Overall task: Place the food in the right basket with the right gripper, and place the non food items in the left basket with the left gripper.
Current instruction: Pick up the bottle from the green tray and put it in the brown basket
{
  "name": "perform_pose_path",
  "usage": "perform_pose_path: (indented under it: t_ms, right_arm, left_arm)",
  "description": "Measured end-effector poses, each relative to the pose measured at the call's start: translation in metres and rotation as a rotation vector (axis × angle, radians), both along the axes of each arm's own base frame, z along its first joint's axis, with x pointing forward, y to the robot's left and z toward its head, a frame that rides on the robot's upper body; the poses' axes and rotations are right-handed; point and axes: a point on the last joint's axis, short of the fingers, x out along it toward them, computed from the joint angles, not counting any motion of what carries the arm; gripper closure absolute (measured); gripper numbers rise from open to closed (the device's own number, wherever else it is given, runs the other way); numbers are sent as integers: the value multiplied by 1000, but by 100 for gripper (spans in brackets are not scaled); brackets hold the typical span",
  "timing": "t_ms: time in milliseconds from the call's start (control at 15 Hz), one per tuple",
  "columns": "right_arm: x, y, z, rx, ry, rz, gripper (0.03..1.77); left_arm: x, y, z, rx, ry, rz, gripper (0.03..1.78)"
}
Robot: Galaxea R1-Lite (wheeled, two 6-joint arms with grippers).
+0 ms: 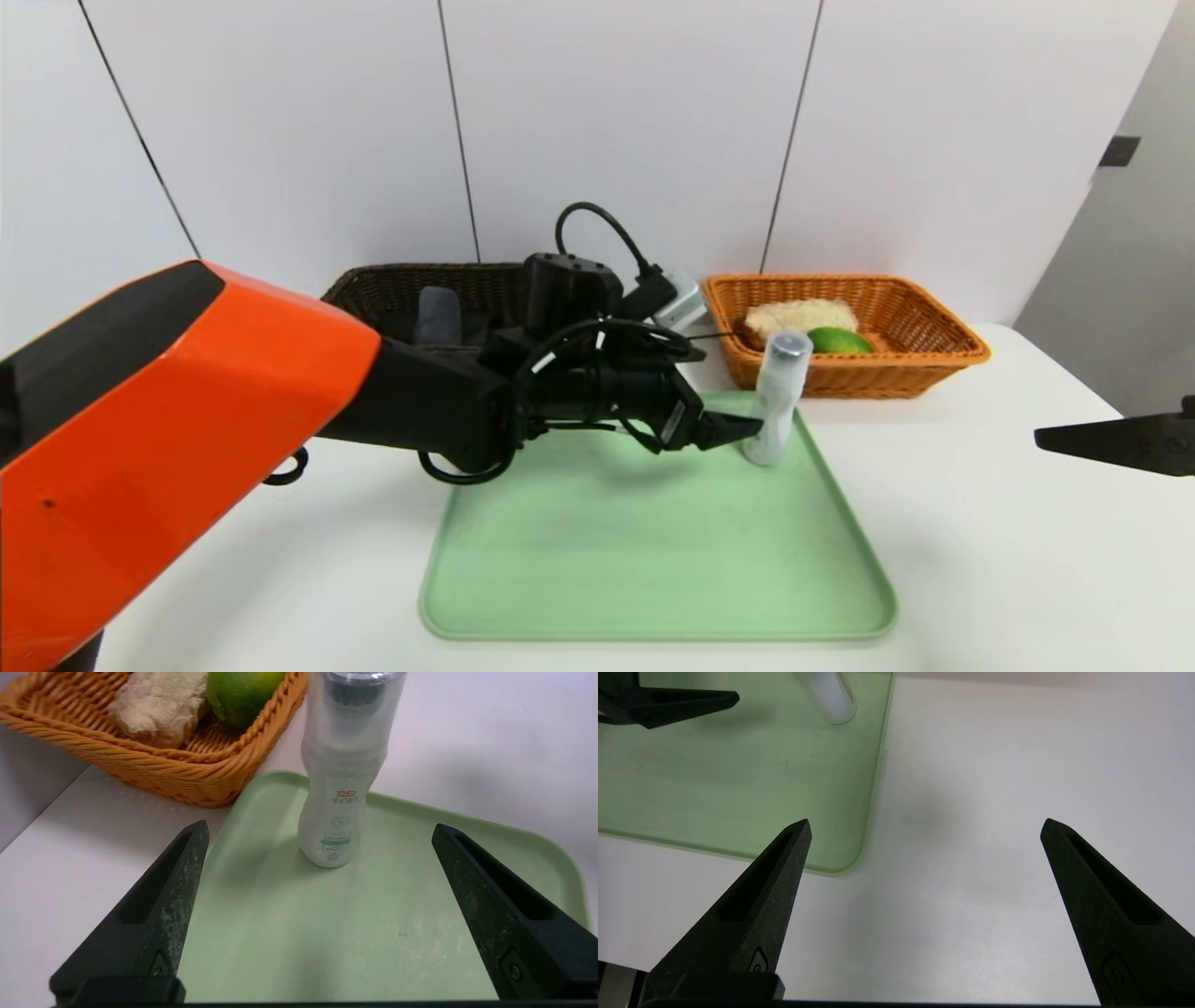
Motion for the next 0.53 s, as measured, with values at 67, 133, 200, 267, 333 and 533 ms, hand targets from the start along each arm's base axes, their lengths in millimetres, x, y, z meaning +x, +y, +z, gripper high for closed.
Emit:
perform_pose_path:
  t_ms: [67,133,200,267,333,533]
  right_arm:
    - [0,0,0,-1,1,0,10]
    - [0,0,0,-2,2,-1,10]
    - [0,0,-1,-2,3,-2,10]
    - [1,0,-1,-3,4,-2,10]
    - [1,0,-1,-4,5,-3,10]
    - [1,0,-2,-4,10,-4,10]
  left_arm:
    - [0,-4,-5,5,6,-7,12]
    - [1,-8,-8,6,10,-12,12]
    - [1,-13,-12,7,15,-19,12]
    - [1,-18,-16,11,22,-27,12]
    - [0,-22,-20,13,30,-33,12]
    - [1,-26,-26,13,59,-35,12]
